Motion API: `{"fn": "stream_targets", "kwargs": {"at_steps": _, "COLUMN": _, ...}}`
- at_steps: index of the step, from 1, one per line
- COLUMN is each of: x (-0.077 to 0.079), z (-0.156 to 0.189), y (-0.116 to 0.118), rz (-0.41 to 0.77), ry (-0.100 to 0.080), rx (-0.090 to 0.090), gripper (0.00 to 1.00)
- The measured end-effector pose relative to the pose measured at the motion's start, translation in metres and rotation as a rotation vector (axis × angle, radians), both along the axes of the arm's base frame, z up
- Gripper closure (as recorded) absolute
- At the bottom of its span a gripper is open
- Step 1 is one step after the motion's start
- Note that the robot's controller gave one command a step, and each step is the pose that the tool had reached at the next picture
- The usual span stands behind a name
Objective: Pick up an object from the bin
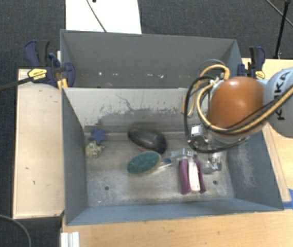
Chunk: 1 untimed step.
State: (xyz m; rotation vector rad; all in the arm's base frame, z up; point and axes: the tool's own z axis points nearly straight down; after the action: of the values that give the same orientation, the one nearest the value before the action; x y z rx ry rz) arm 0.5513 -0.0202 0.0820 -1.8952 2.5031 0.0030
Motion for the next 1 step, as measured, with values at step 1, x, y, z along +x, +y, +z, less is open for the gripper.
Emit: {"fn": "stream_targets", "kwargs": {"at_steps": 1, "x": 0.0020, "z": 0.0036, "y": 0.0000, "rz": -0.006, "ry": -0.005, "rx": 0.000, "gripper": 1.00}}
